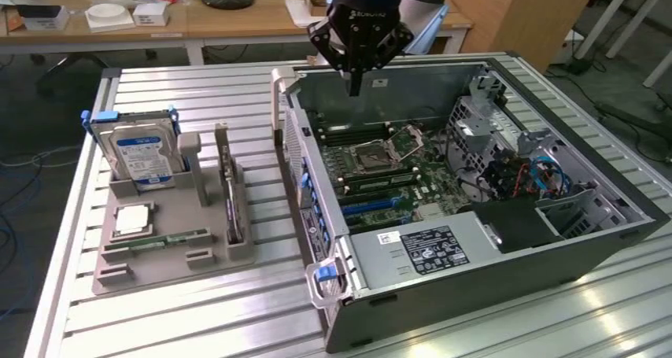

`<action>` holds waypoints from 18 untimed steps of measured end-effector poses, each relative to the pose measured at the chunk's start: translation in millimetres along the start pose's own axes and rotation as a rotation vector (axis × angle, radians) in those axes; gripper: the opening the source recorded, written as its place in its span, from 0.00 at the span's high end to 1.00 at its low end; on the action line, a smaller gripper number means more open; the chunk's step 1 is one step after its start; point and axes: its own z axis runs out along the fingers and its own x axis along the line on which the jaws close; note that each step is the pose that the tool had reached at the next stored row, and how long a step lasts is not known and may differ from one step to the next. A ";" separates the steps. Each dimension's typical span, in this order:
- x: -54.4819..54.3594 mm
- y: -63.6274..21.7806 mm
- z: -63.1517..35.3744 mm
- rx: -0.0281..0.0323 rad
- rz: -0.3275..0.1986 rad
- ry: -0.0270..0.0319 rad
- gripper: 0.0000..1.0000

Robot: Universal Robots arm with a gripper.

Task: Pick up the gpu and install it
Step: 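Reach for the gpu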

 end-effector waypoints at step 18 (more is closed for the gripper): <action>23.5 -1.7 -0.6 0.0000 0.000 0.0001 0.90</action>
